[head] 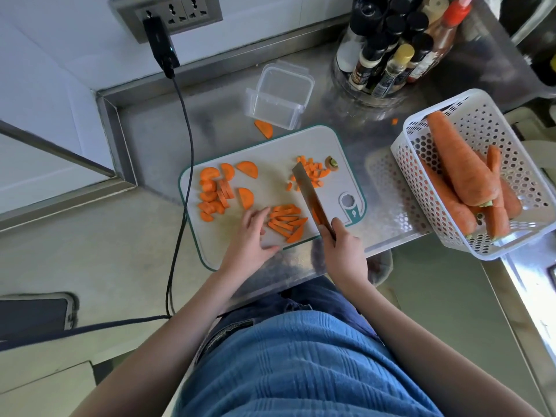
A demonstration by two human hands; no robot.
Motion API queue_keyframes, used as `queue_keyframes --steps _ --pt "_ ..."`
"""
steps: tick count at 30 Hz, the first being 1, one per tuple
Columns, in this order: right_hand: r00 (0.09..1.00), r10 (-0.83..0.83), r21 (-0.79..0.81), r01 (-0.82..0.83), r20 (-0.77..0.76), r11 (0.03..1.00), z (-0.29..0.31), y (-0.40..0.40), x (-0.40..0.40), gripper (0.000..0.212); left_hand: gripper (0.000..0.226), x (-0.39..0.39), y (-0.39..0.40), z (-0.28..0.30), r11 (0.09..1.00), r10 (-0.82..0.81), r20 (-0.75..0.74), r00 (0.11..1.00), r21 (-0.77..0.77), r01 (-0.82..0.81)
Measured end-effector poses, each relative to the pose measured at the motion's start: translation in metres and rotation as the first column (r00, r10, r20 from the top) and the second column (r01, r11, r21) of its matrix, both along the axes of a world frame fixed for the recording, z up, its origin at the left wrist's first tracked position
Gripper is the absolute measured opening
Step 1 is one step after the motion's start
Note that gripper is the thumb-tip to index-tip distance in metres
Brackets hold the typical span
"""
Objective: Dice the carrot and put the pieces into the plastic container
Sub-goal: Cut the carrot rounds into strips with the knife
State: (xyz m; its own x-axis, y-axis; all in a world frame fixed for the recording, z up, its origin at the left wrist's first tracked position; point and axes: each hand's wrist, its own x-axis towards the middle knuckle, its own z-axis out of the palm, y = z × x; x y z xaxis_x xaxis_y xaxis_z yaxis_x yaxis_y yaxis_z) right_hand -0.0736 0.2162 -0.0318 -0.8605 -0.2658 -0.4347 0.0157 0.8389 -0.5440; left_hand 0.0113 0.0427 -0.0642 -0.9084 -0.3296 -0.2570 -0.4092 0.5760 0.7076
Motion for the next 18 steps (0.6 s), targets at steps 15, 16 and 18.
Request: queue_keyframes --steps 15,16,18 --pt "0.999 -0.019 -0.09 0.021 0.031 0.996 -0.002 -0.02 0.015 0.031 0.039 -0.007 0.027 -0.001 0.993 -0.022 -0.229 0.973 -0.12 -0.006" --pt "0.999 -0.021 -0.094 0.024 0.033 0.995 -0.002 -0.021 0.015 0.031 0.034 -0.005 0.024 -0.002 0.992 -0.025 -0.226 0.974 -0.123 -0.003" --pt "0.999 -0.035 -0.104 0.039 0.038 0.994 -0.002 -0.02 0.015 0.031 0.027 -0.003 0.019 -0.004 0.993 -0.035 -0.218 0.975 -0.119 0.009"
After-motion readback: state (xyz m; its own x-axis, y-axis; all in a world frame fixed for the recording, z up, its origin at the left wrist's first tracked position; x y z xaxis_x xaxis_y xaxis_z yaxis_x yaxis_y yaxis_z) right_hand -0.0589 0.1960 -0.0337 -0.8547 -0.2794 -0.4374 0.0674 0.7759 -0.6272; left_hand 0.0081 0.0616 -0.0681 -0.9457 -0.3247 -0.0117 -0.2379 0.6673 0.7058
